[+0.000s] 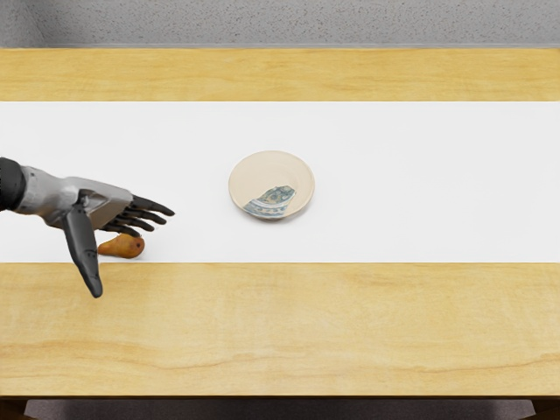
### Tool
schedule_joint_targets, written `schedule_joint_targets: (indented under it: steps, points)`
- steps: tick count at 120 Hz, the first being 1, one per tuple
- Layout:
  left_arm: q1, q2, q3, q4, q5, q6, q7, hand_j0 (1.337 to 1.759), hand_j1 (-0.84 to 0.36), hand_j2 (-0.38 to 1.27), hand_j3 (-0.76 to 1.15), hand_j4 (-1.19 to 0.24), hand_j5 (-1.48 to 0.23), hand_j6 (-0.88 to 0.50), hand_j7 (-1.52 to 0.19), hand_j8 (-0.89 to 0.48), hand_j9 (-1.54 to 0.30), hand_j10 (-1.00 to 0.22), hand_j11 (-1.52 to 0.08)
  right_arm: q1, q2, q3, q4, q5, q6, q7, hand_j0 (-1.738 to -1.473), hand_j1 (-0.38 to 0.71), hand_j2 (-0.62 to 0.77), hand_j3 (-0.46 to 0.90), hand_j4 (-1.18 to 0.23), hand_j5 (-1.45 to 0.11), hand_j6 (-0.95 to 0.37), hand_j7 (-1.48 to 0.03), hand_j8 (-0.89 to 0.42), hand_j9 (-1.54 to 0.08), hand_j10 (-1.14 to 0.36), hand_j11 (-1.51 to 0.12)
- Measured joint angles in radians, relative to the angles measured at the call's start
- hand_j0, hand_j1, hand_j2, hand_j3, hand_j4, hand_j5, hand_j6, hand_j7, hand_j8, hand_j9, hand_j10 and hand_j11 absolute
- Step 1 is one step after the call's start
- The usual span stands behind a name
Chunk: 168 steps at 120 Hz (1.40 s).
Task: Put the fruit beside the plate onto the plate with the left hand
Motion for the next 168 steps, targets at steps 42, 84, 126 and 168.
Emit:
schedule_joint_targets:
  steps: [42,84,126,168]
  points:
    - [0.037,-0.167,0.010,-0.041,0.391,0.295,0.090,1.658,0.32,0.00,0.00,-0.03,-0.03,-0.03,-0.03,-0.03,-0.03,-0.02,-0.03,0.001,0.000,0.000,0.000,0.000,0.000,0.000,-1.658,-0.31,-0.01,0.00,-0.03,-0.04,-0.03,-0.04,-0.03,-0.04,-0.03,-0.04]
    - [0.130,-0.215,0.011,-0.122,0.639,0.559,0.136,1.658,0.30,0.01,0.00,-0.05,-0.06,-0.05,-0.06,-0.05,-0.06,-0.05,-0.06,0.004,0.000,0.000,0.000,0.000,0.000,0.000,-1.658,-0.31,-0.01,0.00,-0.03,-0.04,-0.03,-0.04,-0.03,-0.04,-0.03,-0.04]
    - [0.181,-0.189,0.010,-0.170,0.701,0.604,0.138,1.658,0.13,0.04,0.00,-0.19,-0.24,-0.19,-0.24,-0.19,-0.24,-0.19,-0.24,0.005,0.000,0.000,0.000,0.000,0.000,0.000,-1.658,-0.31,-0.01,0.00,-0.03,-0.04,-0.03,-0.04,-0.03,-0.04,-0.03,-0.04]
    - [0.228,-0.189,0.011,-0.164,0.848,0.667,0.138,1.658,0.04,0.06,0.00,-0.27,-0.34,-0.27,-0.34,-0.27,-0.34,-0.27,-0.34,0.006,0.000,0.000,0.000,0.000,0.000,0.000,-1.658,-0.31,-0.01,0.00,-0.03,-0.04,-0.03,-0.04,-0.03,-0.04,-0.03,-0.04]
